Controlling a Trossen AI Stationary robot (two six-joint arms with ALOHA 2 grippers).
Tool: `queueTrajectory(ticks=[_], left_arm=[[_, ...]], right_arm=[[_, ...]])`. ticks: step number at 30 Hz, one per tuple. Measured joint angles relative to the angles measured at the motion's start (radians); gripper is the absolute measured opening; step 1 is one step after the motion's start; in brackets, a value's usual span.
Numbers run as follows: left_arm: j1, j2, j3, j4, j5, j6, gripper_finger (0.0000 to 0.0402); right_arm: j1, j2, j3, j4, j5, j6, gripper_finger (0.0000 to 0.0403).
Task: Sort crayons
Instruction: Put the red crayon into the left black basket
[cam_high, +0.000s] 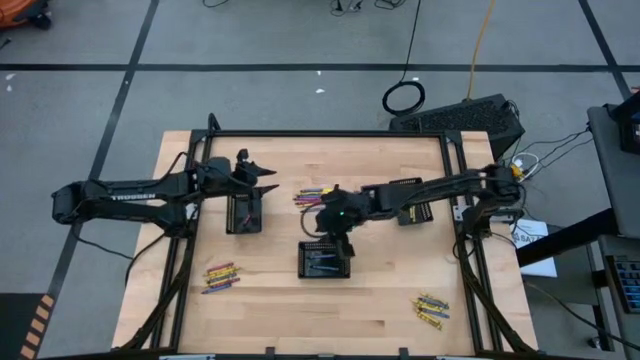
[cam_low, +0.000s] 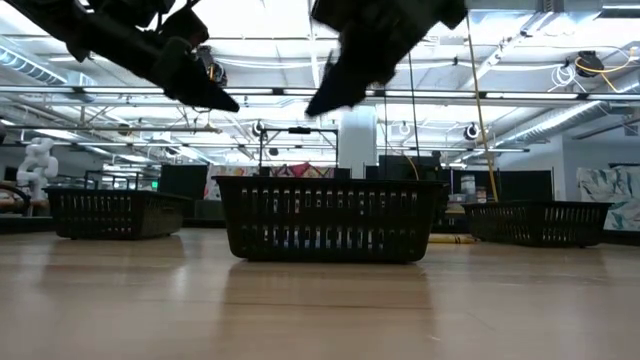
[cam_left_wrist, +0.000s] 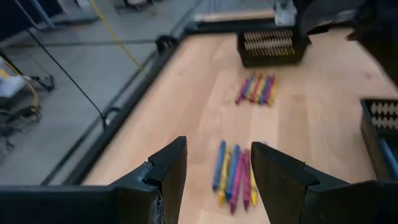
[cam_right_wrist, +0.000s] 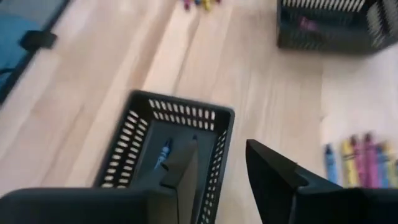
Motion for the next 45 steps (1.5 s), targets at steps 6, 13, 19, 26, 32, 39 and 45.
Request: queueTrajectory(ticks=[6, 13, 19, 26, 32, 39, 45], left_arm=[[0.002, -0.016, 0.0, 0.021, -0.006, -0.001, 0.0183], [0.002, -0.017, 0.0, 0.007, -0.007, -0.03, 0.0183], [0.002, -0.068, 0.0, -0.025, -0.119, 0.013, 0.0183], [0.0, -0.175, 0.0, 0.006, -0.027, 0.123, 0.0183], [-0.005, -0.268, 0.007, 0.144, -0.024, 0.245, 0.0183], [-0.003, -0.288, 0.025, 0.359, -0.255, 0.281, 0.0183], [-0.013, -0.202, 0.025, 0.304, -0.222, 0.206, 0.0183]], right_arm=[[-0.002, -0.076, -0.019, -0.009, -0.005, -0.153, 0.0109], [-0.055, -0.058, -0.181, 0.266, 0.0, -0.034, 0.0095], [-0.064, -0.059, -0.235, 0.379, 0.083, 0.104, 0.0086], [-0.07, -0.099, -0.231, 0.414, 0.291, -0.043, 0.0086], [-0.116, -0.21, -0.23, 0.42, 0.563, -0.289, 0.0086], [-0.255, -0.255, -0.229, 0.418, 0.581, -0.273, 0.0086], [-0.319, -0.247, -0.229, 0.321, 0.299, -0.247, 0.0086]])
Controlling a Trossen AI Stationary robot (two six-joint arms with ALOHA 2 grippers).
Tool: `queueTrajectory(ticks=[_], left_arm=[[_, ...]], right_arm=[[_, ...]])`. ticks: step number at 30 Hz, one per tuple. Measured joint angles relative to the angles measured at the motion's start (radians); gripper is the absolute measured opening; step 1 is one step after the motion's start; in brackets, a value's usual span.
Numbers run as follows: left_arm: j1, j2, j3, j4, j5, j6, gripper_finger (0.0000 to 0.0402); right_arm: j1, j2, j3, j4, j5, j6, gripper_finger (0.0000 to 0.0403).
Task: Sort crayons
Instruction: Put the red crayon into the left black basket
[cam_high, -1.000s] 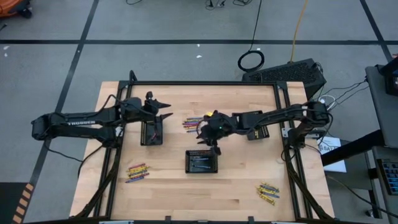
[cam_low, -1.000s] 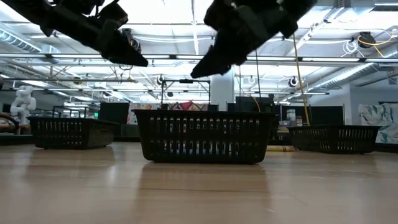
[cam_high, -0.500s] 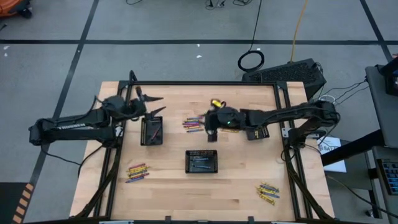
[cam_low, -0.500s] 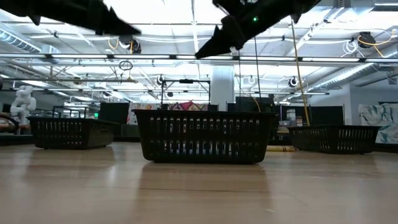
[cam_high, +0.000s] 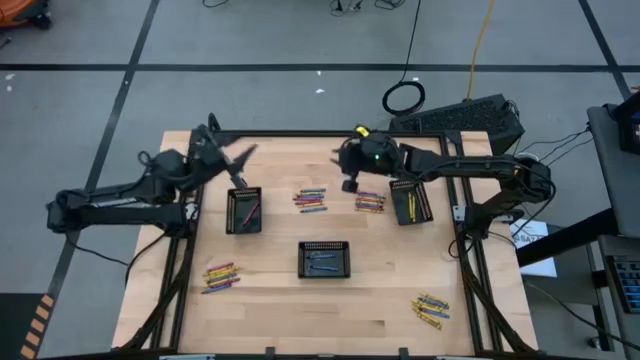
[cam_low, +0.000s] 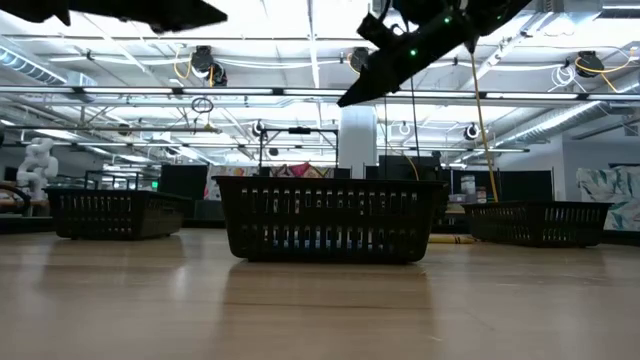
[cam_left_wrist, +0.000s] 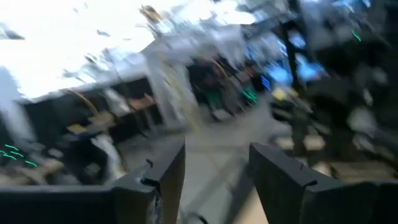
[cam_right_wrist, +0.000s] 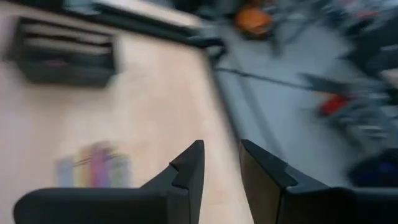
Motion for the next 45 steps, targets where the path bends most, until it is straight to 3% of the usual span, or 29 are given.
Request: queueTrajectory(ticks=[3, 6, 13, 17, 21, 25, 29, 32, 36, 40, 45], left_arm=[[-0.016, 0.069, -0.002, -0.033, 0.046, -0.019, 0.0183], [-0.033, 0.113, -0.002, -0.028, 0.045, -0.02, 0.0183], [-0.098, 0.052, -0.001, -0.202, 0.042, -0.023, 0.0183], [-0.105, 0.031, 0.0, -0.228, 0.04, -0.022, 0.0183], [-0.093, 0.046, 0.0, -0.229, 0.049, -0.022, 0.0183], [-0.084, 0.073, 0.0, -0.23, 0.065, -0.03, 0.0183], [-0.09, 0.077, 0.013, -0.196, 0.069, -0.115, 0.0183], [-0.092, 0.081, 0.045, -0.19, 0.065, -0.139, 0.0183], [-0.109, 0.099, 0.08, -0.215, 0.061, -0.163, 0.0183], [-0.187, 0.095, 0.091, -0.321, 0.056, -0.252, 0.0183], [-0.319, 0.082, 0.233, -0.688, 0.038, -0.394, 0.0183]], right_arm=[[0.048, 0.0, 0.0, -0.081, -0.066, 0.03, 0.0086], [0.114, 0.007, -0.001, -0.059, -0.031, 0.132, 0.0086], [0.277, -0.006, 0.0, -0.038, 0.109, 0.237, 0.0086], [0.302, 0.033, -0.012, -0.016, 0.038, 0.198, 0.0086], [0.256, 0.099, -0.131, 0.228, -0.095, 0.168, 0.0086], [0.161, 0.151, -0.247, 0.505, -0.109, 0.052, 0.0086], [0.05, 0.148, -0.26, 0.56, -0.097, -0.15, 0.0086], [-0.002, 0.108, -0.26, 0.509, -0.089, -0.191, 0.0086], [0.007, 0.023, -0.26, 0.389, -0.1, -0.037, 0.0086], [0.087, -0.029, -0.26, 0.349, -0.115, 0.161, 0.0086], [0.218, -0.049, -0.26, 0.41, -0.116, 0.271, 0.0086]])
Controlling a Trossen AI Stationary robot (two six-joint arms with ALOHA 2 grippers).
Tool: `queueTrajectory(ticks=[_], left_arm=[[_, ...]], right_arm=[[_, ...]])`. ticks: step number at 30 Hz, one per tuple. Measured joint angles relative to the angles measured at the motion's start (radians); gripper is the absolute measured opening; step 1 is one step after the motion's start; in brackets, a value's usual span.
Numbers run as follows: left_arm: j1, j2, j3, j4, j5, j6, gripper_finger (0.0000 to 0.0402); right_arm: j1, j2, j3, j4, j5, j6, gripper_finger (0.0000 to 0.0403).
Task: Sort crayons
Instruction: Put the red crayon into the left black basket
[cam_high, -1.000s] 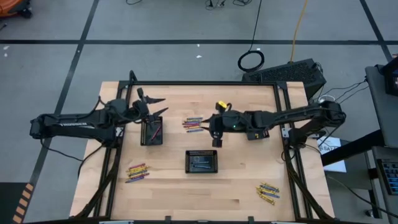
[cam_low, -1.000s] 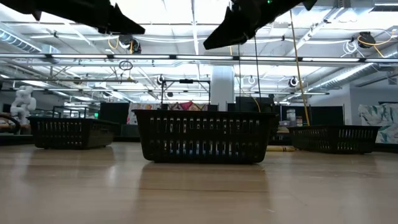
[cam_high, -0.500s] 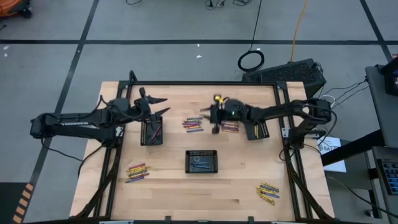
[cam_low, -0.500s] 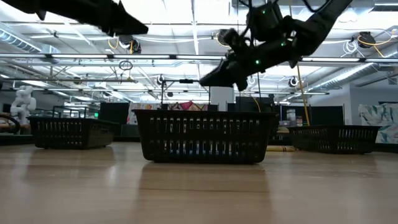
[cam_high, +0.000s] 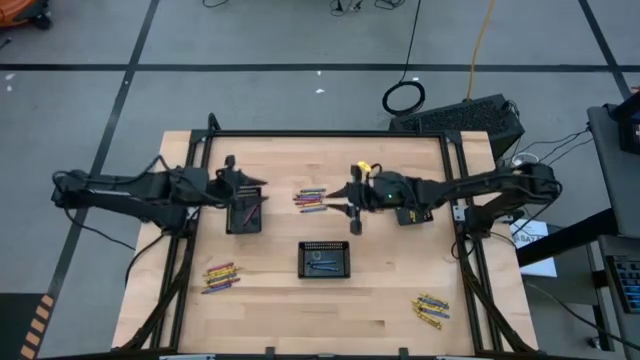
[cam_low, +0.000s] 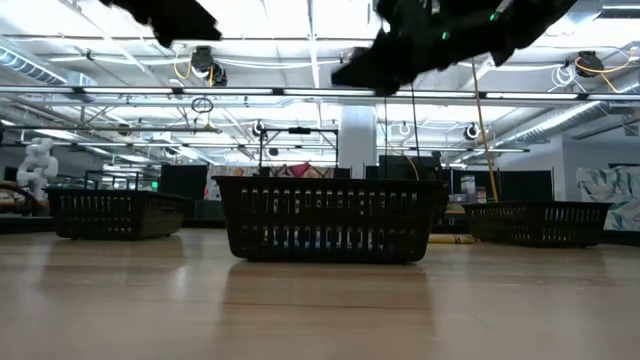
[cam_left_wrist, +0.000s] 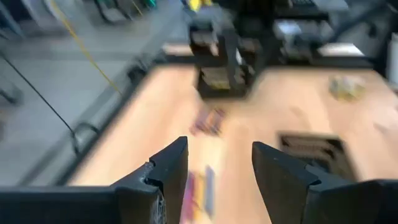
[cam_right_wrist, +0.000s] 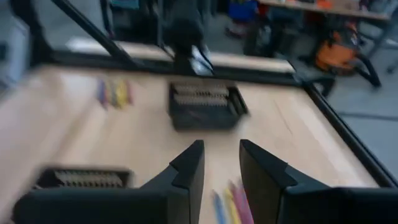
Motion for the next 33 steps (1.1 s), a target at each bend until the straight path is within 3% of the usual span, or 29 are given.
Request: queueTrajectory(ticks=[6, 12, 16, 19, 21, 24, 33], left_arm=[[-0.144, 0.056, 0.185, -0.563, 0.073, -0.238, 0.0183], [-0.257, 0.176, 0.152, -0.907, 0.206, -0.551, 0.0183], [-0.31, 0.256, 0.065, -0.887, 0.315, -0.729, 0.0183], [-0.338, 0.308, -0.009, -0.798, 0.43, -0.779, 0.0182], [-0.361, 0.33, -0.05, -0.766, 0.452, -0.815, 0.0182], [-0.387, 0.35, -0.088, -0.757, 0.446, -0.873, 0.0182], [-0.501, 0.351, -0.119, -0.721, 0.247, -1.066, 0.0182]], right_arm=[[0.117, -0.013, 0.0, 0.078, 0.12, 0.003, 0.0086], [0.174, -0.015, 0.0, 0.106, 0.237, -0.043, 0.0086], [0.191, -0.016, 0.0, 0.11, 0.238, -0.03, 0.0086], [0.207, -0.016, 0.0, 0.108, 0.238, -0.021, 0.0086], [0.218, -0.016, 0.0, 0.105, 0.238, -0.024, 0.0086], [0.234, -0.015, 0.0, 0.1, 0.238, -0.043, 0.0086], [0.249, -0.015, 0.0, 0.093, 0.238, -0.07, 0.0086]])
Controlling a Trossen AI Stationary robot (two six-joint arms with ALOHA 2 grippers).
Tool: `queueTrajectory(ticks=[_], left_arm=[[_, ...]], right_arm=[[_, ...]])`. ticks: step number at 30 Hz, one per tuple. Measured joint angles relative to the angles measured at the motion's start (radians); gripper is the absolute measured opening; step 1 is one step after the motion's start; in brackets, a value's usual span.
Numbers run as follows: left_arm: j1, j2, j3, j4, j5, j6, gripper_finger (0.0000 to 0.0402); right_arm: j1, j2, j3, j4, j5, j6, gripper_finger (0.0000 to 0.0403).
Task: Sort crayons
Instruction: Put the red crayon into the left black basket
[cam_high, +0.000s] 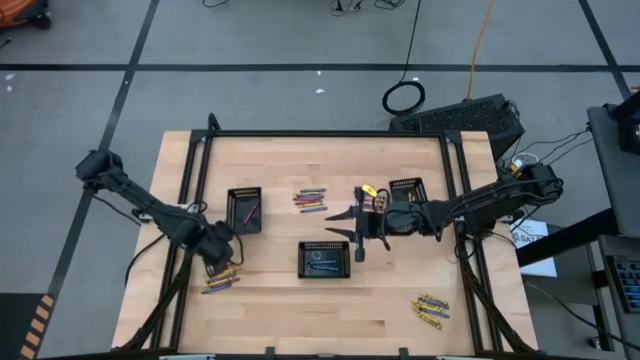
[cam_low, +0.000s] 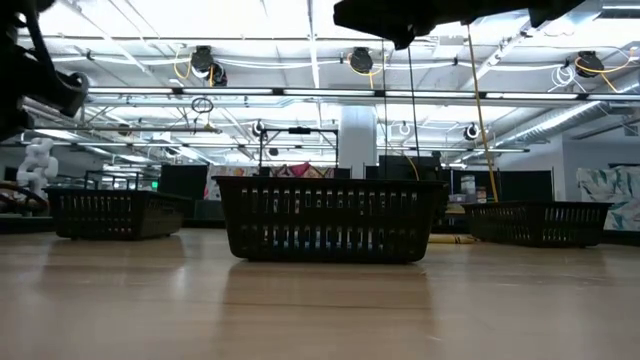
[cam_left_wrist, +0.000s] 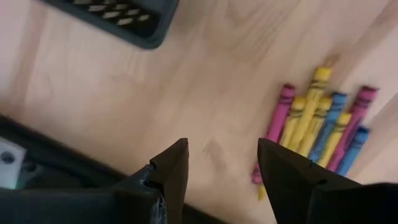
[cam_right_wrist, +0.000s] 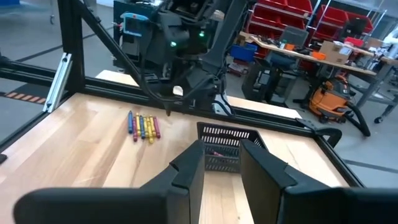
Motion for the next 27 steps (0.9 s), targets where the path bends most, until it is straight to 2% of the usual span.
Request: queueTrajectory(ticks=[11, 27], left_arm=[[-0.123, 0.072, -0.01, 0.064, -0.032, -0.13, 0.0182], [-0.129, 0.247, -0.009, 0.129, -0.041, -0.1, 0.0182]], right_arm=[[0.018, 0.0, 0.0, -0.001, 0.0, -0.002, 0.0086], [0.024, 0.0, 0.0, -0.002, 0.0, -0.003, 0.0086]])
